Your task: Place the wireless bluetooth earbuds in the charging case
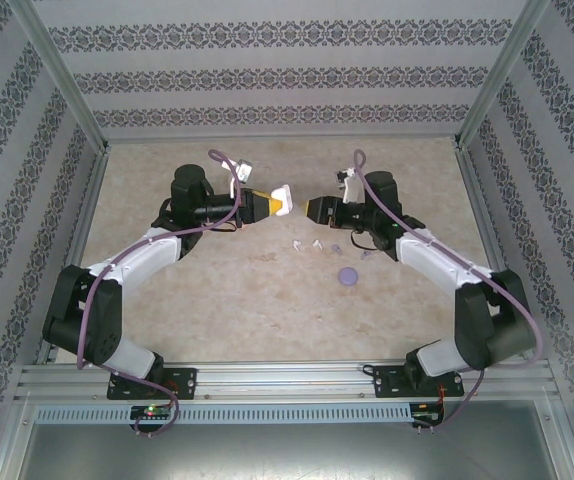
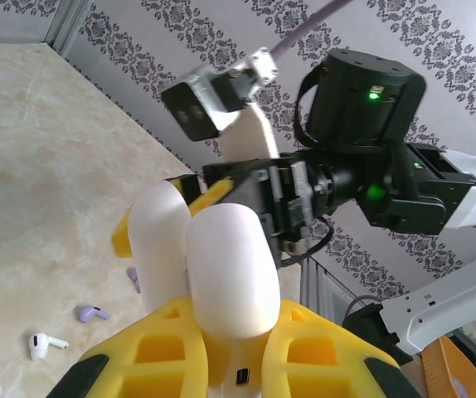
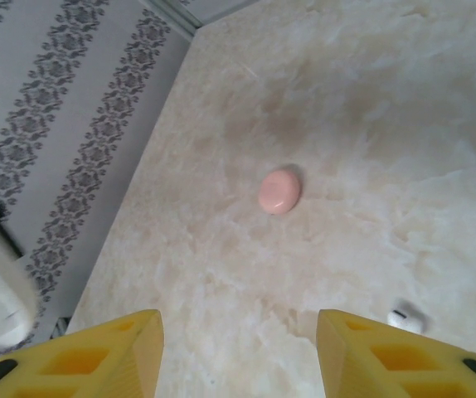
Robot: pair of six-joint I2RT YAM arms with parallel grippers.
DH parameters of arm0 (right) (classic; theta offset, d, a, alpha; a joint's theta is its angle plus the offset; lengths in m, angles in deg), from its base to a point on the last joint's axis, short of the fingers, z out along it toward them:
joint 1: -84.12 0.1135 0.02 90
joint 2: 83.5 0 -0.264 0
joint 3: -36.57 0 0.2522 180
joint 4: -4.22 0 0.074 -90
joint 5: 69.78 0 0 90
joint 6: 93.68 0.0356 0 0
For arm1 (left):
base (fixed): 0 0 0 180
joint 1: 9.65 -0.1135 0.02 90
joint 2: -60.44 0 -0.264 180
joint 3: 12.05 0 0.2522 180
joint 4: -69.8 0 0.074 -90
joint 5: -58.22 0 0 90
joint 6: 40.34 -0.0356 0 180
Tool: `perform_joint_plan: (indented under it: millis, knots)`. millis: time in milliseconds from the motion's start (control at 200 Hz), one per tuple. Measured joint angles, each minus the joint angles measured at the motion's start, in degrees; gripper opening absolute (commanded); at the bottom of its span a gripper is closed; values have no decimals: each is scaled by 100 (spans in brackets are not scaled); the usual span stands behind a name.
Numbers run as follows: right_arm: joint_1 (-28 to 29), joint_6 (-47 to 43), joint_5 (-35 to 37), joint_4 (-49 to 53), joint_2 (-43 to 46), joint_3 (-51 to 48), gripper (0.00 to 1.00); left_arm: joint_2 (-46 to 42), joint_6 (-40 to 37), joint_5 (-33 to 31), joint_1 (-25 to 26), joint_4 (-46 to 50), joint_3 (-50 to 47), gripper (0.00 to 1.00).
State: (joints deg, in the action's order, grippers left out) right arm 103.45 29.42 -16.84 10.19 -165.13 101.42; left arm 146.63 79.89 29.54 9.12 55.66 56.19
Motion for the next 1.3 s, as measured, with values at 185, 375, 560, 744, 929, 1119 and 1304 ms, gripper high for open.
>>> perform_joint_plan:
  millis: [185, 375, 560, 744, 929, 1119, 1304]
  knots:
    - [0, 337, -404, -396, 533, -87, 52, 0, 177, 72, 0, -291, 0, 0]
    - [4, 973, -601, -1106, 507, -129, 51, 0, 476, 103, 2, -737, -22, 0]
    - [153, 1443, -610, -1633, 393, -138, 49, 0, 817, 74, 4, -1250, -63, 0]
    - [232, 1676, -608, -1919, 271, -138, 47, 0, 990, 7, 59, -1508, -72, 0]
    - [267, 1880, -597, -2166, 85, -138, 42, 0, 1043, -28, 90, -1543, -74, 0]
    - [271, 2039, -616, -2371, -20, -136, 36, 2, 1060, -116, 107, -1547, -90, 0]
    - [308, 2179, -662, -2551, -61, -136, 28, 20, 1060, -140, 114, -1552, -90, 0]
